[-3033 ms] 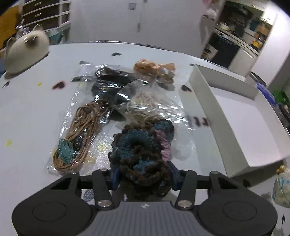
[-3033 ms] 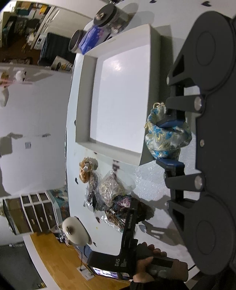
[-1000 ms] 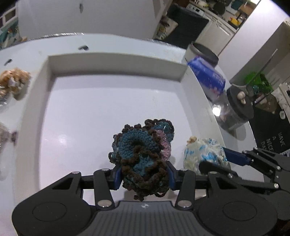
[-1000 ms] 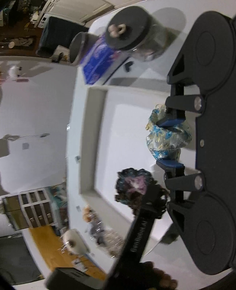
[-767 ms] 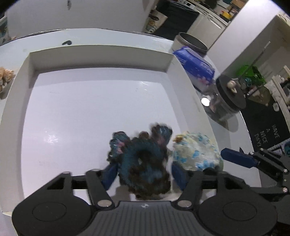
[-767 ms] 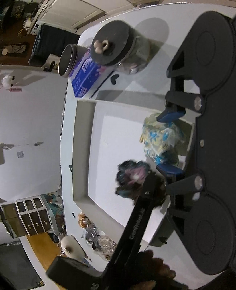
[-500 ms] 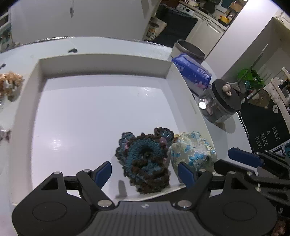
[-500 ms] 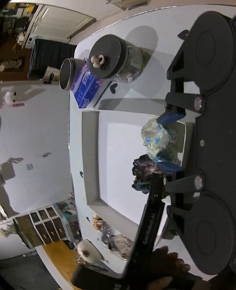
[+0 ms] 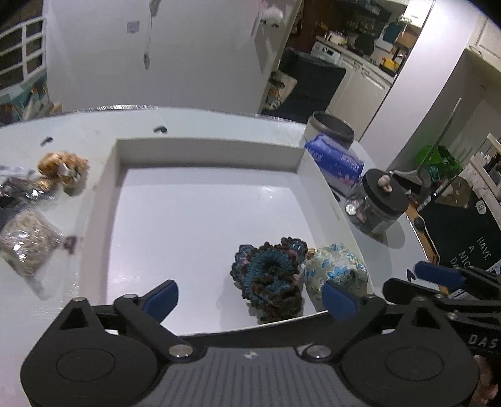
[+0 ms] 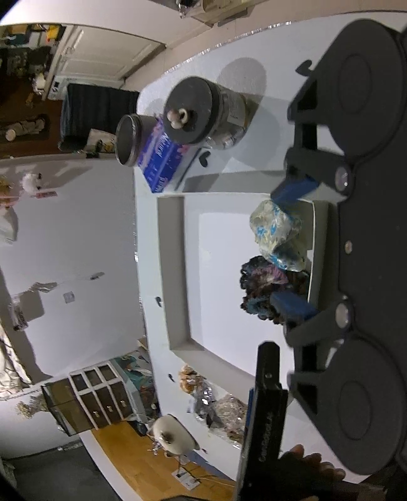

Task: Organize soft objects
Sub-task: 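Withdraw both grippers from the tray toward the plastic bags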

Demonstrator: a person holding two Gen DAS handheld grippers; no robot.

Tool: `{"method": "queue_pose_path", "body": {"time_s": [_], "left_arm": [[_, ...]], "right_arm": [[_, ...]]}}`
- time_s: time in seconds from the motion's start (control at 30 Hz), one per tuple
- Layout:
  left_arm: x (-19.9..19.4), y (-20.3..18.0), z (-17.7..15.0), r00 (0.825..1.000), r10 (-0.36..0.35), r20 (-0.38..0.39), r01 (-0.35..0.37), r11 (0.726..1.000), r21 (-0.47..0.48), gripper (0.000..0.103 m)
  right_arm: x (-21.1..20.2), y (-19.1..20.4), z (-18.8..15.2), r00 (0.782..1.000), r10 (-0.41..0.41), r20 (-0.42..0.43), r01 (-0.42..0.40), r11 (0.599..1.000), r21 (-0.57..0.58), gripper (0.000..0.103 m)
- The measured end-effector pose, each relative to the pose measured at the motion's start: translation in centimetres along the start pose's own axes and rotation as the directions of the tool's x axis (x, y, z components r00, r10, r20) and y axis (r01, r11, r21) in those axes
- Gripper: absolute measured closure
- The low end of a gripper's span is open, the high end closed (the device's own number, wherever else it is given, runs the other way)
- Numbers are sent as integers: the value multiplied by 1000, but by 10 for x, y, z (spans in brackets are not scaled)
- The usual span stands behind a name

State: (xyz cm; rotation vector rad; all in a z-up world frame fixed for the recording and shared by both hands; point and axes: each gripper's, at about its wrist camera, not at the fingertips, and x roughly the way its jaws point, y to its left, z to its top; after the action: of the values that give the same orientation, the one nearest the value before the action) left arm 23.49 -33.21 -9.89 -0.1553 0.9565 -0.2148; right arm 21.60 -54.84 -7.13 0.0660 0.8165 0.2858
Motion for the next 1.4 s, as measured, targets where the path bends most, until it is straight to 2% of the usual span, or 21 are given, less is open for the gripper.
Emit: {"method": "queue_pose_path", "body": {"time_s": [0.03, 0.13, 0.27, 0.33, 0.4, 0.8, 1.13, 1.4], "left_arm": [[-6, 0, -2, 1000, 4, 14, -4, 1000, 5, 0], [-18, 1, -6, 999, 13, 47, -14, 1000, 14, 0], [-33, 4, -12, 996, 24, 88, -26, 999, 19, 0], [-39, 7, -14, 995, 20, 102, -23, 1000, 20, 0], [-45, 10, -18, 993, 19, 113, -22, 999, 24, 0], [-69, 58, -24, 989, 11, 144, -14, 1000, 21, 0], [-89, 132, -15, 990, -18, 137, 12, 999, 50, 0], [-98, 195, -10, 992, -9, 125, 2, 998, 55, 0]], "right_arm": [[-4, 1, 0, 1000, -8, 10, 8, 1000, 1, 23], [-14, 5, -1, 999, -35, 35, 35, 999, 4, 17], [-25, 9, -5, 997, -56, 59, 56, 998, 7, 13], [-29, 12, -7, 996, -67, 63, 66, 998, 11, 4], [-34, 16, -10, 993, -89, 76, 88, 996, 14, 0], [-35, 56, -21, 977, -195, 89, 191, 980, 55, 0], [-20, 122, -19, 966, -248, 79, 240, 966, 96, 0], [5, 178, -12, 963, -261, 73, 252, 961, 113, 0]]}}
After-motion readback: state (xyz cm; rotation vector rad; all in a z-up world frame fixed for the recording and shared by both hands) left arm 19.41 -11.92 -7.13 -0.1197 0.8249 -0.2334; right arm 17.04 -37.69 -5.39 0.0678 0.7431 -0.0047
